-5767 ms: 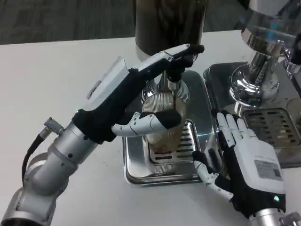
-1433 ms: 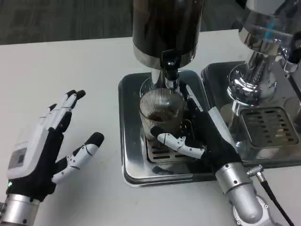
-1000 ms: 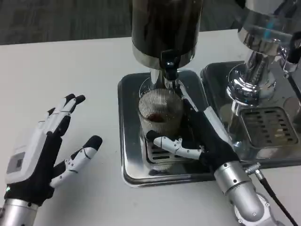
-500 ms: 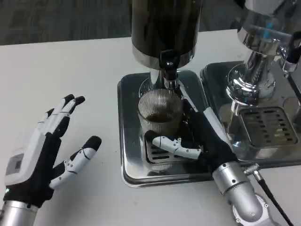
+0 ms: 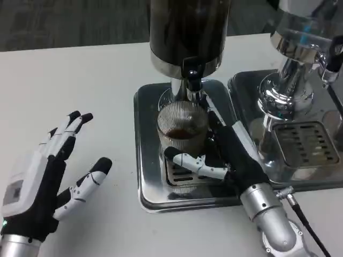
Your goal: Grasp the cup under the faucet to collect the drink, then remove the cup.
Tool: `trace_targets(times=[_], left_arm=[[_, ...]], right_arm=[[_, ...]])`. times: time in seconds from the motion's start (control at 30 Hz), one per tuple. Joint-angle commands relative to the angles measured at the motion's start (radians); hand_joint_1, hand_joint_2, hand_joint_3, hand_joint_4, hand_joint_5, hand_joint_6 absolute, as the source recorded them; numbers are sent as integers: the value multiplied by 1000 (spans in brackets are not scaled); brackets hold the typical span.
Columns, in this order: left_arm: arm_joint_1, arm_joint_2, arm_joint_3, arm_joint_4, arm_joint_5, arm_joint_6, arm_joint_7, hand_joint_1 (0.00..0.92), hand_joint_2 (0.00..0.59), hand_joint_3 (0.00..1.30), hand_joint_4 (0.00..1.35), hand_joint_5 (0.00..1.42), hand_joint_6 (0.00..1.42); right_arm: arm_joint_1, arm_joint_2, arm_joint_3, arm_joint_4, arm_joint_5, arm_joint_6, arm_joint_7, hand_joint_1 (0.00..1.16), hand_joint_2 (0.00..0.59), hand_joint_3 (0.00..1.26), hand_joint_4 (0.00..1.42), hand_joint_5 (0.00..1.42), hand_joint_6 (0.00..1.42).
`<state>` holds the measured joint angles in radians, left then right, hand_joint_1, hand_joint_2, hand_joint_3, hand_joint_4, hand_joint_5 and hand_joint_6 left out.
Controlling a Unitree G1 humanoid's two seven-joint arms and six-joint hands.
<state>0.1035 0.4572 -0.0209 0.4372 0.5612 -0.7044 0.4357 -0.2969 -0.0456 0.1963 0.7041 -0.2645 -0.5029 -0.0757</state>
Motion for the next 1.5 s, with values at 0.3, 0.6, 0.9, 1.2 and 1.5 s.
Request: trace_targets(times=[0.3, 0.6, 0.9, 1.2, 1.5], left_arm=[[24, 14, 7, -34, -9, 16, -11, 0, 235, 164, 0, 153, 74], [32, 12, 12, -43, -18, 16, -12, 0, 238, 175, 0, 157, 74], [26, 16, 12, -39, -24, 20, -33, 0, 241, 184, 0, 166, 74], [16, 11, 12, -37, -29, 32, -51, 0, 247, 188, 0, 167, 74], [12, 8, 10, -28, -32, 31, -54, 0, 251, 196, 0, 167, 74]], right_arm=[[2, 23, 12, 45, -16, 9, -31, 918, 162, 156, 216, 211, 397], [-11, 32, 10, 67, -28, -4, -83, 952, 176, 356, 391, 358, 531], [-23, 45, -12, 73, -22, -25, -150, 980, 189, 473, 509, 474, 627], [-6, 46, -9, 46, -67, -29, -229, 1021, 166, 539, 529, 566, 756], [0, 46, -8, 41, -72, -36, -255, 1051, 144, 558, 545, 626, 834]])
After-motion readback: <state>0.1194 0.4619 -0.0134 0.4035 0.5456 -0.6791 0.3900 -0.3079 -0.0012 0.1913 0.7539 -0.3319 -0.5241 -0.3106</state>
